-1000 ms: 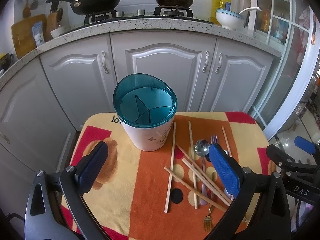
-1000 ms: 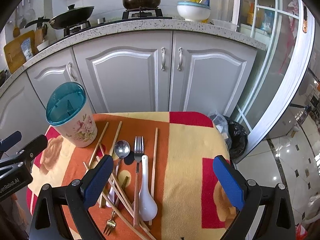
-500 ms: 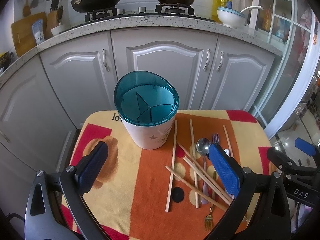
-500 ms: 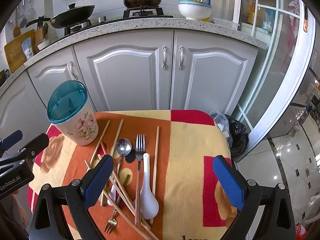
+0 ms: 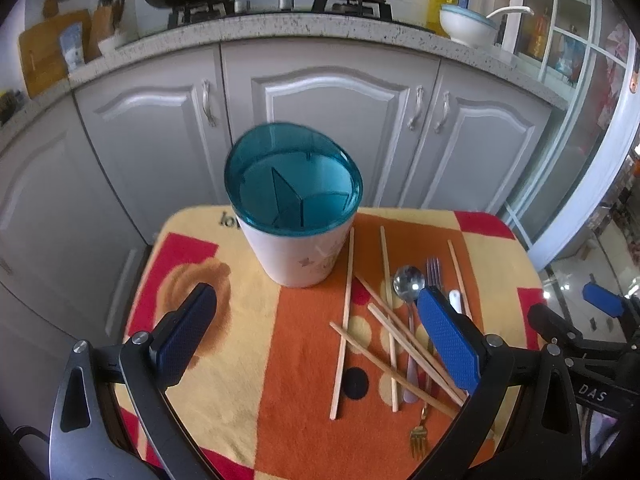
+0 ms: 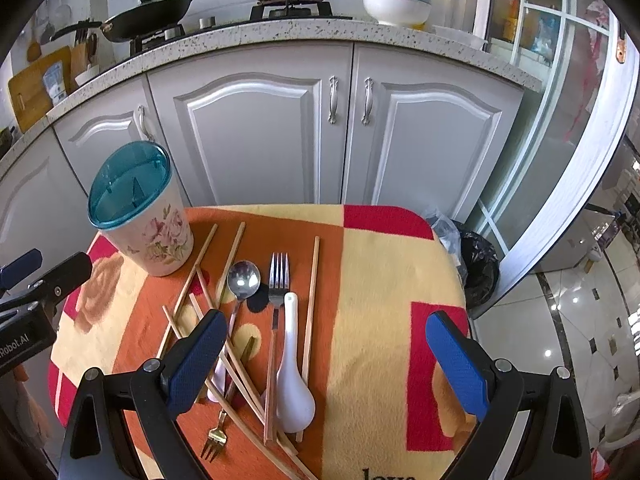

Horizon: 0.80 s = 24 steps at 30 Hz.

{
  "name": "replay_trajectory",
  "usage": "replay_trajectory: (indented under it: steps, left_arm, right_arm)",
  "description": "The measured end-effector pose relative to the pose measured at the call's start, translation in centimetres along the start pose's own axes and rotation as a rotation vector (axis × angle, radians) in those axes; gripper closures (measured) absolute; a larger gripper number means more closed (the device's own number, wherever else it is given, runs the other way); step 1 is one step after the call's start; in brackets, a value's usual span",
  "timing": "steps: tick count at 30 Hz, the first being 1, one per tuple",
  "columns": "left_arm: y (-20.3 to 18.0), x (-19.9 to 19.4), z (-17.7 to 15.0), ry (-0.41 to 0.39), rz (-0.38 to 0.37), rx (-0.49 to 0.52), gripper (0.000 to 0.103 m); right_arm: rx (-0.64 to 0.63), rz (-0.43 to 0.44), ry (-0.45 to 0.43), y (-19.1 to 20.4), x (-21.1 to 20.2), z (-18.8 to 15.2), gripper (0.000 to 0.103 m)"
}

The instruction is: Organize utensils

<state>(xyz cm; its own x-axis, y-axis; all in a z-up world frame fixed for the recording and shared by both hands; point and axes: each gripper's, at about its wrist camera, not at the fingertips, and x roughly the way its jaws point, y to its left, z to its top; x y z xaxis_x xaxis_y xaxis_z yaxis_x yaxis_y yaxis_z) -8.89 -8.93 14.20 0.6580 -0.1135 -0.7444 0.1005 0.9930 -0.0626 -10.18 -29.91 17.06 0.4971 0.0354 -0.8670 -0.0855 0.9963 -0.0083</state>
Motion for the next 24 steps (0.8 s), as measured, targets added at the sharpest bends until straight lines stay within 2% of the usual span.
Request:
replay_trajectory:
  steps: [4, 8, 10, 12, 14, 15, 16, 18, 20, 22, 24]
  left_arm:
    - [0.8, 1.1, -1.0, 0.019, 0.009, 0.023, 0.002]
    - [1.4, 2.6, -2.1, 0.072, -0.009, 0.058, 0.002]
    - [1.4, 3.6, -2.8, 0.107, -0.031, 0.069, 0.006]
    - [1.2, 4.6, -3.3, 0.154, -0.06, 0.081, 0.026]
    - [0.9, 5.6, -3.7, 0.206, -0.082, 0.084, 0.033]
    - [0.9, 6.0, -3.8, 0.221, -0.094, 0.077, 0.036]
    - [1.0, 6.3, -4.0, 0.23, -0.107, 0.067, 0.038]
    - [1.1, 6.6, -4.2, 0.236, -0.116, 0.061, 0.038]
    - [1.3, 6.9, -4.4, 0.251, -0.113, 0.067, 0.038]
    - [1.5, 7.1, -4.5, 0.265, -0.113, 0.064, 0.038]
    - [1.7, 7.3, -4.8, 0.279, -0.124, 0.055, 0.038]
  right_arm:
    - [-0.023, 0.02, 0.032, -0.4, 1.2, -0.7, 0.003]
    - [-0.071, 0.033, 0.077, -0.5, 2.9, -1.6, 0.004]
    - [-0.101, 0.025, 0.08, -0.3, 3.6, -1.9, 0.013]
    - [-0.103, 0.046, 0.083, -0.3, 4.2, -2.0, 0.022]
    - [-0.087, 0.095, 0.11, -0.4, 5.1, -2.0, 0.033]
    - [-0.076, 0.128, 0.128, -0.4, 5.5, -1.9, 0.043]
    - [-0.066, 0.162, 0.139, -0.3, 5.8, -1.8, 0.047]
    - [-0.053, 0.241, 0.147, 0.1, 6.2, -1.6, 0.048]
    - [-0.084, 0.299, 0.154, 1.5, 6.9, -1.3, 0.054]
    - [-0.114, 0.35, 0.177, 3.0, 7.9, -1.2, 0.067]
    - [-0.134, 0.392, 0.205, 4.5, 9.1, -1.3, 0.073]
